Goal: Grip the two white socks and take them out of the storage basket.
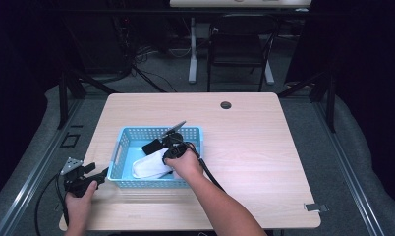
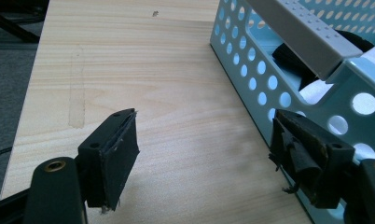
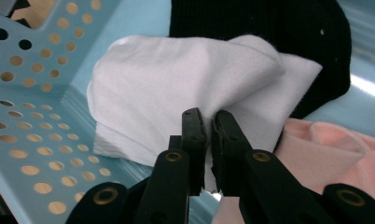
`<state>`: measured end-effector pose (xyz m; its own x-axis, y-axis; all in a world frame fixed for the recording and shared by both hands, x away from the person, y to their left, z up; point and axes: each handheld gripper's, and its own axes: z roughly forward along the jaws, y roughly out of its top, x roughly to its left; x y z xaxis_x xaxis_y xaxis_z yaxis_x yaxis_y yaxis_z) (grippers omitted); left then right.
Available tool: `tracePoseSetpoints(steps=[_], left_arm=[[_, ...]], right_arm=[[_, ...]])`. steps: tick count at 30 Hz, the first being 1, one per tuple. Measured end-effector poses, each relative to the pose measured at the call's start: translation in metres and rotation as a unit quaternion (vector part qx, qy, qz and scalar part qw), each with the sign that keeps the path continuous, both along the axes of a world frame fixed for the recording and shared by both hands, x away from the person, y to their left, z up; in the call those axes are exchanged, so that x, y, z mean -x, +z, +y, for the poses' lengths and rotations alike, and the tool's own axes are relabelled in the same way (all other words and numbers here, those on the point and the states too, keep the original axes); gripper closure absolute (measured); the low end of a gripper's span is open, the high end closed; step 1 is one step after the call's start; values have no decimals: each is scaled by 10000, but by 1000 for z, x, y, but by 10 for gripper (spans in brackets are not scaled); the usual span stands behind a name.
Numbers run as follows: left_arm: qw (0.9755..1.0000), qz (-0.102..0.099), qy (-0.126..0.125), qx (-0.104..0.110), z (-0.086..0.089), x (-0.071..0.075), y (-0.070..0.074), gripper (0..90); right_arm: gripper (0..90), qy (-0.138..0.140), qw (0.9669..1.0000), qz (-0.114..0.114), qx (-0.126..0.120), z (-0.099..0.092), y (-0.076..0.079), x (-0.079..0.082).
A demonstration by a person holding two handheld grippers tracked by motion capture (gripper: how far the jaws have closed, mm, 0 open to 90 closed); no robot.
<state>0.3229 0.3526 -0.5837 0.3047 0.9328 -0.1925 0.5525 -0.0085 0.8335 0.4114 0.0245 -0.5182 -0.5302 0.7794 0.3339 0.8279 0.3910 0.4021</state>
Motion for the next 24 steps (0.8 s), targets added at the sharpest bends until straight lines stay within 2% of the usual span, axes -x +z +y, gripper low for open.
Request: tracePoseSetpoints(steps=[2,3,5,6,8,9,10,13,16,18,19,21,24], left_arm=[[10000,-2,-1,-1,0,0,0,233],[10000,-6,-3,-2,0,0,0,233],[10000,-8,1,-6,0,0,0,233],[10000,-6,0,-6,0,0,0,233],[10000,-2,0,-11,0,0,0,233],[10000,-2,0,-12,0,0,0,233],[10000,-5,0,-13,-1,0,0,233],[10000,-3,2,-17,-1,0,0,233],[10000,-4,2,-23,-1,0,0,233],[10000,10,-10,-39,-1,0,0,233],[10000,8,-8,-37,-1,0,0,233],[10000,-5,4,-27,-1,0,0,233],[10000,8,-5,-41,0,0,0,233]], right_arm=[[855,115,9996,-259,28,1,4,5],[856,189,9987,-462,42,1,5,7],[858,312,9964,-788,72,2,12,14],[859,365,9949,-945,11,3,16,17],[860,475,9911,-1246,-14,4,24,25],[861,544,9879,-1453,-37,4,28,29],[861,578,9861,-1558,-50,4,31,32],[862,701,9778,-1975,-81,3,43,42],[864,832,9726,-2169,-135,-1,53,49],[863,843,9705,-2255,-130,-4,58,53],[863,873,9677,-2363,-100,-5,62,55],[863,906,9643,-2488,-47,-8,69,59],[863,886,9601,-2650,-125,-12,77,63]])
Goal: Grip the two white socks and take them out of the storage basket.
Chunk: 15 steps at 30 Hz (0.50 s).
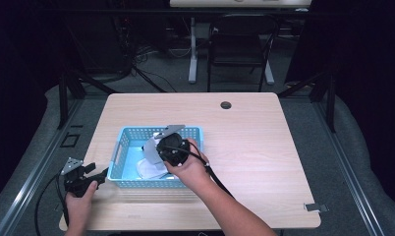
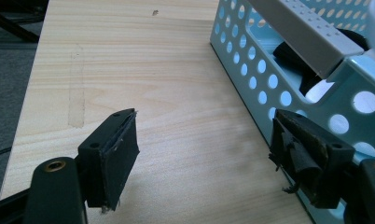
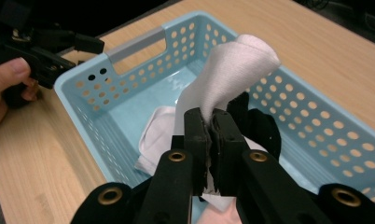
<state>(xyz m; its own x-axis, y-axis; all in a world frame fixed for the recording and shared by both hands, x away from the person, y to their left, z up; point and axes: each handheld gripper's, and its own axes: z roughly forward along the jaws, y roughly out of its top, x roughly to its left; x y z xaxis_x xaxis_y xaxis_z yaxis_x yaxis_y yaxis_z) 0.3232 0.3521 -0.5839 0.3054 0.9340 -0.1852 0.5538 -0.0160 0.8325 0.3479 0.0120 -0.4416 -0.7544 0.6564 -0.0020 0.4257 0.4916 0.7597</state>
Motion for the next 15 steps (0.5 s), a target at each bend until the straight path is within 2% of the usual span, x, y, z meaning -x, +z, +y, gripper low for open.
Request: tracePoseSetpoints(steps=[5,15], left_arm=[[10000,-8,9,8,0,0,0,233],[10000,-32,20,15,-1,0,0,233]], right_arm=[[863,-11,9993,-261,-275,-9,14,9],[864,1,9957,-560,-742,-29,36,26]])
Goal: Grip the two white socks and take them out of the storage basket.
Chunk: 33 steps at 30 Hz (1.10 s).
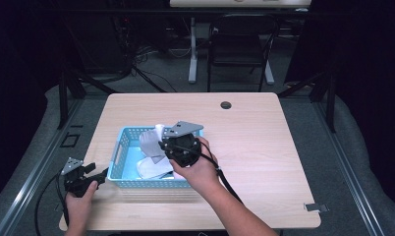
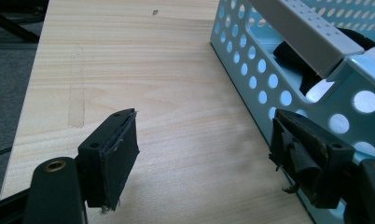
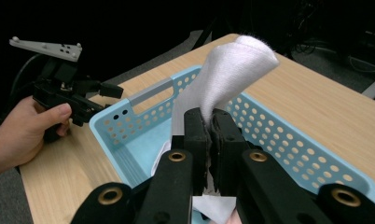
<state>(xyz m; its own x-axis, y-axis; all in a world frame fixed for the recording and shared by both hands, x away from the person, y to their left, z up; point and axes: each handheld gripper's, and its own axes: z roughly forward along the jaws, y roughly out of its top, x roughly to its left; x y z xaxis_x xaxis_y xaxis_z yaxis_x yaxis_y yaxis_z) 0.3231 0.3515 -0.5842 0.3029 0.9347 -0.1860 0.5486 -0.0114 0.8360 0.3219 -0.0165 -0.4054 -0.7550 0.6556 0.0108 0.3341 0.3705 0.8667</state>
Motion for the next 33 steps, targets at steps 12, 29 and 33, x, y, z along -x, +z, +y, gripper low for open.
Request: tracePoseSetpoints(steps=[12,29,33], left_arm=[[10000,15,-12,-23,0,0,0,233],[10000,23,-8,-39,-1,0,0,233],[10000,23,-7,-44,-1,0,0,233]], right_arm=[[866,-43,9991,-256,-346,-36,17,25],[874,-557,9967,-341,-486,-98,19,52],[874,-759,9953,-350,-479,-113,16,55]])
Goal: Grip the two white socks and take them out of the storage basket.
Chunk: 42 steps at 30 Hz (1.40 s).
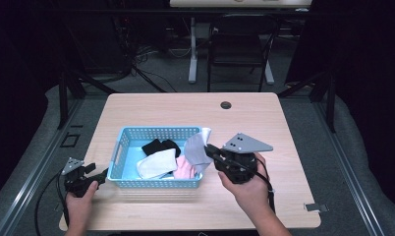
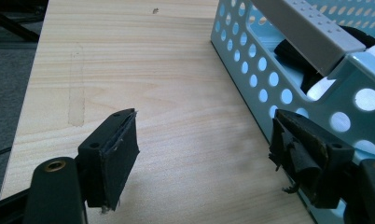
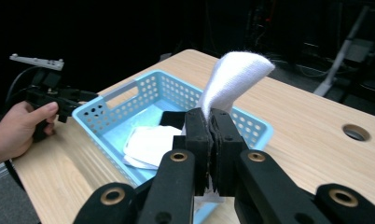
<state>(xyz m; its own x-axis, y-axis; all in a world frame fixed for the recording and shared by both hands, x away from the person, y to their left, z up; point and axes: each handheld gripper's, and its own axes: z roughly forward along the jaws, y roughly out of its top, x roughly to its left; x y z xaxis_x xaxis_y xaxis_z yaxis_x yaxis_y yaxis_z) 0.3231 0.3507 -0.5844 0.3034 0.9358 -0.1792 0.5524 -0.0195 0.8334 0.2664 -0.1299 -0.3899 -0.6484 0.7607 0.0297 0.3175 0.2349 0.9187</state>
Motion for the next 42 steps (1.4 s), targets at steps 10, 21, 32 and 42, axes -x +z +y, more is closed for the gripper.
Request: tracePoseSetpoints(steps=[10,21,32,42], left_arm=[[10000,2,6,-7,0,0,0,233],[10000,8,8,-23,0,0,0,233],[10000,47,-4,-41,0,0,0,233],[10000,55,-9,-51,0,0,0,233]], right_arm=[[874,-443,9989,179,1,-31,-18,4],[874,-859,9952,461,82,-50,-58,-1],[873,-1094,9909,782,45,-73,-96,-6],[872,-1701,9788,1132,-132,-108,-131,-7]])
